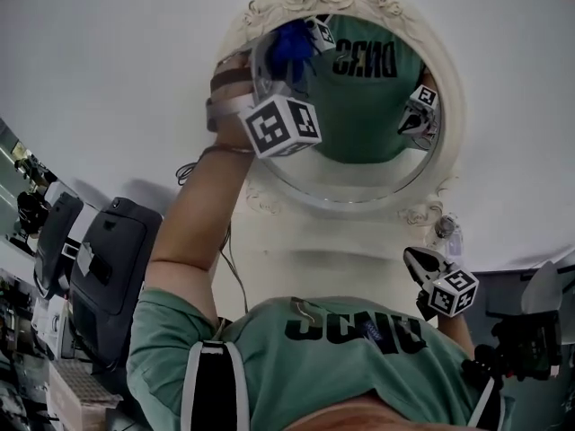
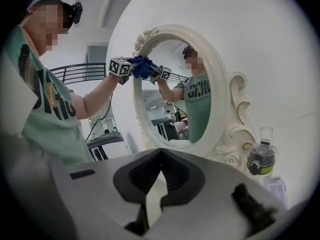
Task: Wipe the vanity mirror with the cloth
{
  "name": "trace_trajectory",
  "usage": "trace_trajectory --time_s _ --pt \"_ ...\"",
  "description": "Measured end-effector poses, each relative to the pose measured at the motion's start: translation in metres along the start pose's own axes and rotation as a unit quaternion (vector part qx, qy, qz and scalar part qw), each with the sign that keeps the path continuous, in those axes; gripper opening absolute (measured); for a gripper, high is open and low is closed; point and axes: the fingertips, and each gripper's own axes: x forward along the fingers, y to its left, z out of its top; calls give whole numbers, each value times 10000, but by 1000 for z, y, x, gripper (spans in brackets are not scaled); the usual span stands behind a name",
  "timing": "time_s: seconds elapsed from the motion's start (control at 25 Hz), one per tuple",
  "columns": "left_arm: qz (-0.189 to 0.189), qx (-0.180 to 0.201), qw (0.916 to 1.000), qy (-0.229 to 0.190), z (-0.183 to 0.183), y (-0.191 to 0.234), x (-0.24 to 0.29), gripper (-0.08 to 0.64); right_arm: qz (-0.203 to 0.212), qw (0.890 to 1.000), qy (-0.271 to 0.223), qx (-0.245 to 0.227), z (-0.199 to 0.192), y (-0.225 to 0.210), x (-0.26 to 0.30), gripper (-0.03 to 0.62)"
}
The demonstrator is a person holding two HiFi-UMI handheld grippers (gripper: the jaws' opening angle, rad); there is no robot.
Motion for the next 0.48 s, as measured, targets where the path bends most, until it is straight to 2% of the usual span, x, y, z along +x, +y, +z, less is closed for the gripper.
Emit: trace_trajectory --time_s 0.16,0.32,0.4,0.48 --pt "300 -31 9995 22 -1 -4 4 81 -7 10000 6 2 0 1 -1 8" --pt "493 26 9987 -124 -4 -5 2 78 -12 10000 76 15 1 3 0 8" --pt "454 95 9988 -174 -6 -16 -3 74 12 9999 112 27 0 6 1 8" --pt "315 253 9989 -221 -13 -46 -15 69 40 9999 153 24 -2 8 3 8"
